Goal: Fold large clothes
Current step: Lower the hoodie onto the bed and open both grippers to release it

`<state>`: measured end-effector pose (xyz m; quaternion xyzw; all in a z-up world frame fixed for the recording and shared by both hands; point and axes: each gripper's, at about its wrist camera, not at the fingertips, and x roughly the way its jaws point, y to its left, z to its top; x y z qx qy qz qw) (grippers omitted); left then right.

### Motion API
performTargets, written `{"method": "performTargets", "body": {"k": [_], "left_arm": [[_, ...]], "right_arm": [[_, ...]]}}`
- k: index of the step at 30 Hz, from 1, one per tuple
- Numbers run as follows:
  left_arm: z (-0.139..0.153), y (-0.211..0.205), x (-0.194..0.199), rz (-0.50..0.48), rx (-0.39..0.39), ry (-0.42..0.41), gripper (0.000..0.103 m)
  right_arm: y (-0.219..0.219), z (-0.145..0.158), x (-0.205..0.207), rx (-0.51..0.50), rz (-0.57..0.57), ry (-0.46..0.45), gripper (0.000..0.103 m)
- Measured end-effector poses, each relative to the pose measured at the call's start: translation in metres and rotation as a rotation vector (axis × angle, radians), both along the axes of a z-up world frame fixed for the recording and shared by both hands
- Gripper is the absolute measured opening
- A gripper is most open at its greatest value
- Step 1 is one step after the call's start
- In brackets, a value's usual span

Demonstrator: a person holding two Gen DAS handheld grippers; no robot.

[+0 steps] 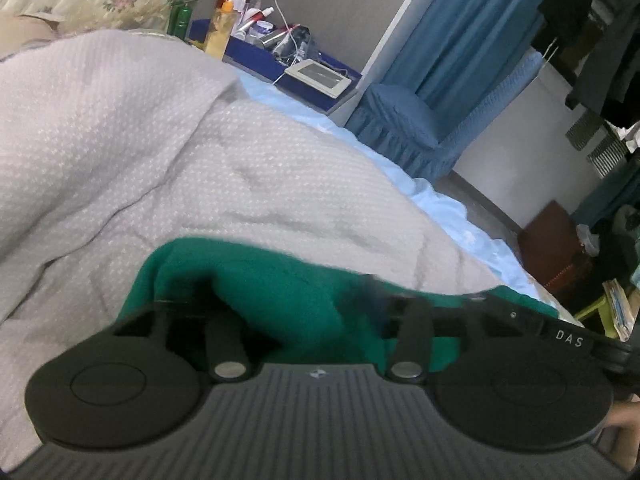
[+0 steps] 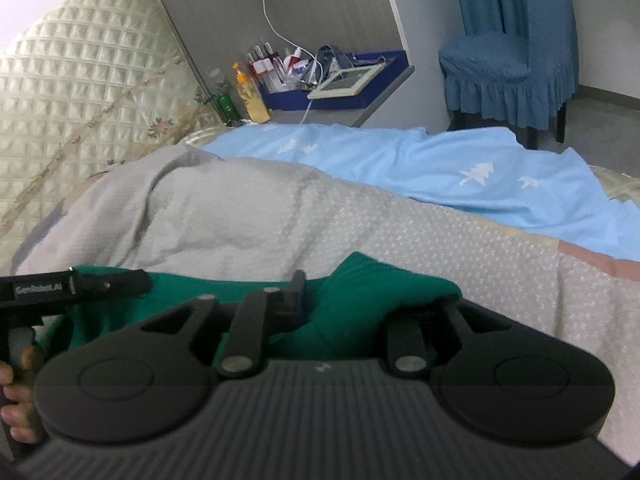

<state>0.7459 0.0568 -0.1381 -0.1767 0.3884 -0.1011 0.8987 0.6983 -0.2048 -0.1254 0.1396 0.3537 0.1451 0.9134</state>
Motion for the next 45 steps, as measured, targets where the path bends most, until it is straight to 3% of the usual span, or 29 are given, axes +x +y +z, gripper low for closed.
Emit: {"method": "performTargets", "body": {"k": [3, 6, 10, 17, 21, 24, 27, 34, 37, 43, 45], "left_arm": [[0.019, -0.001, -0.024, 0.028, 0.027, -0.049, 0.073], [0.039, 0.002, -0.053, 0.042, 0.045, -0.088, 0.074], [0.073, 0.000, -0.110, 0.043, 0.058, -0.134, 0.074], [0.130, -0.017, -0.239, 0.033, 0.103, -0.224, 0.074], [0.148, -0.028, -0.315, 0.016, 0.125, -0.257, 0.074], [0.151, -0.036, -0.367, 0.006, 0.147, -0.264, 0.074], [0.147, -0.040, -0.410, 0.007, 0.179, -0.281, 0.074], [0.111, -0.035, -0.485, 0.026, 0.179, -0.272, 0.074], [0.094, -0.028, -0.495, 0.023, 0.162, -0.263, 0.074], [0.078, -0.008, -0.488, 0.015, 0.174, -0.276, 0.074], [0.071, 0.000, -0.481, 0.029, 0.151, -0.257, 0.074]], "right_arm": [[0.004, 0.016, -0.024, -0.044, -0.016, -0.053, 0.048], [0.009, 0.035, -0.056, -0.089, -0.015, -0.123, 0.048], [0.005, 0.063, -0.105, -0.050, -0.005, -0.172, 0.048], [0.012, 0.108, -0.217, -0.069, 0.053, -0.256, 0.048], [0.013, 0.122, -0.280, -0.078, 0.069, -0.275, 0.048], [0.011, 0.125, -0.322, -0.082, 0.074, -0.279, 0.055], [0.011, 0.123, -0.356, -0.080, 0.082, -0.281, 0.055], [0.023, 0.095, -0.403, -0.112, 0.094, -0.286, 0.057], [0.029, 0.079, -0.409, -0.113, 0.095, -0.263, 0.067], [0.039, 0.060, -0.395, -0.134, 0.088, -0.218, 0.070], [0.042, 0.055, -0.384, -0.130, 0.069, -0.212, 0.089]]}}
